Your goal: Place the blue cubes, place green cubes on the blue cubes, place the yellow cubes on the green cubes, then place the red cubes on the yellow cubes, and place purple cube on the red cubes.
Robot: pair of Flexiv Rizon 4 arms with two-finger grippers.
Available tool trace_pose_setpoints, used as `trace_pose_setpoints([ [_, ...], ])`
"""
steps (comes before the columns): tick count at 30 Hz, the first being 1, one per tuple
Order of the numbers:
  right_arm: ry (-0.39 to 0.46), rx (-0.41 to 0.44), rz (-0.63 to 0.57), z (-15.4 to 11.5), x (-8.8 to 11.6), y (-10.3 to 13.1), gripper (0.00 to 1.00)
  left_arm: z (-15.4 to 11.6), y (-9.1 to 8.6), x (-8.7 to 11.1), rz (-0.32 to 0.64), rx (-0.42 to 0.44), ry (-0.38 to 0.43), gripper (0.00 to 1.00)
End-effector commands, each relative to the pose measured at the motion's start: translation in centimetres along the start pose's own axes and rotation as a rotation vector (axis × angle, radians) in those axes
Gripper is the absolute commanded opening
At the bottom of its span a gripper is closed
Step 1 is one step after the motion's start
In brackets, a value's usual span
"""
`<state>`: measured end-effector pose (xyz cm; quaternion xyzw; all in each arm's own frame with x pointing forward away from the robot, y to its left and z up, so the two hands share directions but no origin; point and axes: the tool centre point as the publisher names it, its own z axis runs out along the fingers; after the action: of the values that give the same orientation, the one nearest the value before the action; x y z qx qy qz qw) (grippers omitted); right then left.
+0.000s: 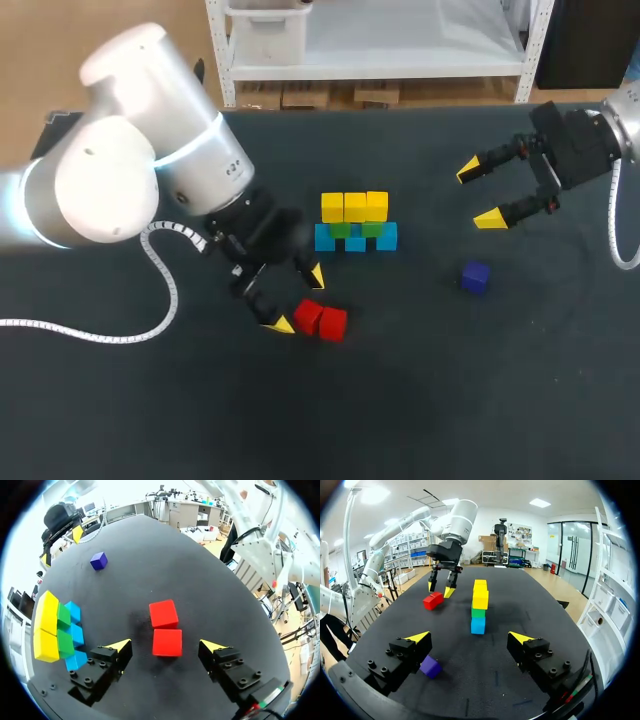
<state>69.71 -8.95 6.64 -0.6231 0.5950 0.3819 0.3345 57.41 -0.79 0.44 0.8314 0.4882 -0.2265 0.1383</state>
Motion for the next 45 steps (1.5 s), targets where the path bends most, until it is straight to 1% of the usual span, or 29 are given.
trace_pose_setpoints([
  [1,-0.001,0.000,-0.001,0.0,0.0,0.0,1.00,0.4,0.4,-0.1,0.000,0.003,-0.004,0.76],
  [2,-0.001,0.000,-0.001,0.0,0.0,0.0,1.00,0.5,0.4,-0.1,0.000,0.003,-0.004,0.75],
  [5,-0.001,0.000,-0.001,0.0,0.0,0.0,1.00,0.6,0.5,-0.2,0.000,0.005,-0.006,0.64],
  [6,-0.001,0.000,-0.001,0.0,0.0,0.0,1.00,0.6,0.5,-0.2,0.000,0.005,-0.006,0.62],
  [7,-0.001,0.000,-0.001,0.0,0.0,0.0,1.00,0.6,0.5,-0.1,-0.001,0.006,-0.006,0.54],
  [8,-0.001,0.000,-0.001,0.0,0.0,0.0,1.00,0.7,0.4,-0.1,-0.001,0.007,-0.006,0.49],
  [11,-0.001,0.000,-0.001,0.0,0.0,0.0,1.00,0.8,0.4,0.0,-0.005,0.006,-0.006,0.47],
  [12,-0.001,0.000,-0.001,0.0,0.0,0.0,1.00,0.8,0.4,0.0,-0.008,0.005,-0.006,0.40],
  [14,-0.001,0.000,-0.001,0.0,0.0,0.0,1.00,0.8,0.4,0.1,-0.016,0.002,-0.003,0.32],
  [15,-0.001,0.000,-0.001,0.0,0.0,0.0,1.00,0.8,0.4,0.1,-0.019,0.000,0.000,0.26],
  [16,-0.001,0.000,-0.001,0.0,0.0,0.0,1.00,0.8,0.4,0.1,-0.023,-0.004,0.003,0.16],
  [17,-0.001,0.000,-0.001,0.0,0.0,0.0,1.00,0.6,0.4,0.2,-0.027,-0.010,0.005,0.01],
  [22,-0.001,0.000,-0.001,0.0,0.0,0.0,1.00,-1.0,0.7,0.6,-0.074,-0.054,0.009,0.00],
  [26,-0.001,0.000,-0.001,0.0,0.0,0.0,1.00,-3.3,1.4,0.9,-0.153,-0.103,0.007,0.00],
  [30,-0.001,0.000,-0.001,0.0,0.0,0.0,1.00,-6.5,2.4,1.0,-0.267,-0.179,-0.011,0.00],
  [34,-0.001,0.000,-0.001,0.0,0.0,0.0,1.00,-8.8,3.6,0.8,-0.338,-0.232,-0.012,0.00],
  [38,-0.001,0.000,-0.001,0.0,0.0,0.0,1.00,-10.9,5.1,0.2,-0.363,-0.265,-0.006,0.00],
  [40,-0.001,0.000,-0.001,0.0,0.0,0.0,1.00,-11.8,6.0,-0.2,-0.360,-0.272,-0.010,0.00],
  [45,-0.001,0.000,-0.001,0.0,0.0,0.0,1.00,-13.0,8.1,-1.1,-0.348,-0.295,-0.002,0.00],
])
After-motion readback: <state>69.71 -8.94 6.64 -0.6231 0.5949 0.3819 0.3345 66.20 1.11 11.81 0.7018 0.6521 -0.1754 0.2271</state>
